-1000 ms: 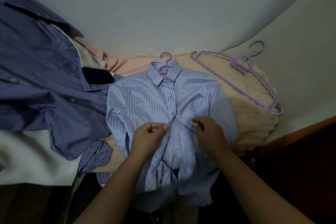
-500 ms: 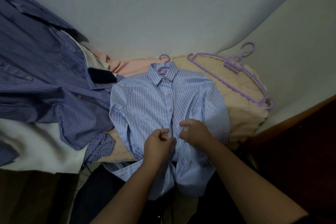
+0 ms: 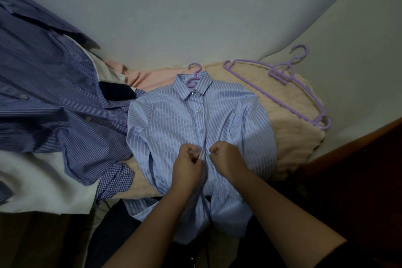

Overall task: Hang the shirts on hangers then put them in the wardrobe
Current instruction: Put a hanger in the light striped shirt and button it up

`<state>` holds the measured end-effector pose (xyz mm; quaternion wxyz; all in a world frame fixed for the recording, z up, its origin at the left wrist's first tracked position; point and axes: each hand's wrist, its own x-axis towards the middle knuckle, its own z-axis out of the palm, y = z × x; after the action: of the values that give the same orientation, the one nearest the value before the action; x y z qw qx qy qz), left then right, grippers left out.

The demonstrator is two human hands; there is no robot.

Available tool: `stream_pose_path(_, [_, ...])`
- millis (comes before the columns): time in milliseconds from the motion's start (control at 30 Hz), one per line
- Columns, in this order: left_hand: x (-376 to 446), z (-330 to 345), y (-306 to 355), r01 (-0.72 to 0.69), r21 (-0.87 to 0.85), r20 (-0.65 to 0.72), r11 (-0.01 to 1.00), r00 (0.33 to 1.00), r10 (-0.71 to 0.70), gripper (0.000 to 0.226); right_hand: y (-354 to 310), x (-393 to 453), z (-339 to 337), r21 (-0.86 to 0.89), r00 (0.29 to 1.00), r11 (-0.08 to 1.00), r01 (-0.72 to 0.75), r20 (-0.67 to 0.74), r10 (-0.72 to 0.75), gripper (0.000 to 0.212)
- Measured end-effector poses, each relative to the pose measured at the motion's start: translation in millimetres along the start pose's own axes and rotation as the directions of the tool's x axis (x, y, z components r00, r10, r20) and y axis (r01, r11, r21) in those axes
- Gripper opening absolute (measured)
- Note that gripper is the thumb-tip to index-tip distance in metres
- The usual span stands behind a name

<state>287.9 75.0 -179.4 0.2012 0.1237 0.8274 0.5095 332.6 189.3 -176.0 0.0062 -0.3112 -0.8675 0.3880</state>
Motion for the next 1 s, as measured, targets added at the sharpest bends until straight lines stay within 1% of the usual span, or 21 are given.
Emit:
stream_pose_path(67, [2.1, -0.6, -1.3, -0.001, 0.02, 0.047, 1.0, 0.999, 0.0, 0.028, -0.6, 2.6, -0.2, -0.005, 0.999, 1.0, -0.017, 0.05, 0.017, 0.026])
stream_pose_path(133, [4.8, -0.7, -3.3, 0.024, 0.003, 0.094, 1.0, 0.995, -0.025, 0.03, -2.1, 5.9, -1.6, -0.033, 0.994, 0.999, -0.042, 0.097, 0.045, 0.023])
stream_pose_path(200, [7.3, -0.2, -4.6, 0.074, -0.037, 0.098, 0.997, 0.993, -0.07, 0.031, -2.0, 9.0, -2.7, 0.008, 0.989, 0.996, -0.084, 0.12, 0.082, 0.018])
stream_pose_path(300, [9.9, -0.8, -5.4, 0.124, -0.08, 0.089, 0.989, 0.989, -0.117, 0.031, -0.8, 10.8, -4.7, 0.179, 0.972, 0.963, -0.2, 0.159, 0.172, 0.017])
stream_pose_path(367, [10.3, -1.5, -7.4, 0.124, -0.087, 0.094, 0.988, 0.989, -0.116, 0.031, -0.8, 9.0, -5.1, 0.334, 0.953, 0.899, -0.285, 0.2, 0.228, 0.019])
stream_pose_path(433, [10.6, -2.5, -8.7, 0.12, -0.091, 0.097, 0.989, 0.989, -0.111, 0.031, -2.3, 6.5, -5.0, 0.432, 0.941, 0.84, -0.33, 0.217, 0.258, 0.019])
stream_pose_path(533, [10.9, -4.1, -10.1, 0.123, -0.118, 0.106, 0.985, 0.988, -0.111, 0.032, -2.6, 5.0, -3.5, 0.466, 0.942, 0.821, -0.332, 0.216, 0.258, 0.02])
stream_pose_path(667, [10.3, -6.2, -11.9, 0.153, -0.168, 0.131, 0.974, 0.983, -0.132, 0.03, 0.1, 5.9, -1.4, 0.41, 0.947, 0.857, -0.312, 0.209, 0.245, 0.017])
stream_pose_path(700, [9.8, -6.9, -11.3, 0.172, -0.188, 0.138, 0.967, 0.979, -0.147, 0.028, -0.5, 6.7, -1.7, 0.426, 0.941, 0.844, -0.325, 0.234, 0.244, 0.018])
stream_pose_path(767, [9.6, -7.2, -10.2, 0.206, -0.261, 0.141, 0.943, 0.975, -0.174, 0.022, -3.2, 7.6, -1.4, 0.533, 0.912, 0.752, -0.389, 0.338, 0.233, 0.025])
stream_pose_path(833, [11.1, -7.4, -10.1, 0.215, -0.324, 0.141, 0.921, 0.974, -0.178, 0.019, -6.5, 6.3, -2.9, 0.579, 0.919, 0.721, -0.381, 0.324, 0.225, 0.03])
stream_pose_path(867, [12.4, -7.4, -10.6, 0.212, -0.338, 0.144, 0.917, 0.975, -0.172, 0.018, -7.6, 4.1, -3.5, 0.577, 0.932, 0.739, -0.349, 0.296, 0.209, 0.031])
stream_pose_path(933, [15.1, -6.9, -11.5, 0.184, -0.34, 0.159, 0.922, 0.978, -0.137, 0.016, -6.4, -2.3, -2.1, 0.526, 0.963, 0.81, -0.26, 0.202, 0.178, 0.029])
stream_pose_path(967, [16.3, -6.3, -11.1, 0.164, -0.332, 0.167, 0.929, 0.979, -0.114, 0.017, -7.1, -5.6, -1.7, 0.477, 0.978, 0.855, -0.202, 0.139, 0.154, 0.026])
stream_pose_path(1000, [17.5, -5.3, -11.2, 0.149, -0.326, 0.171, 0.934, 0.981, -0.096, 0.019, -5.6, -7.9, -0.7, 0.392, 0.992, 0.912, -0.122, 0.076, 0.1, 0.024])
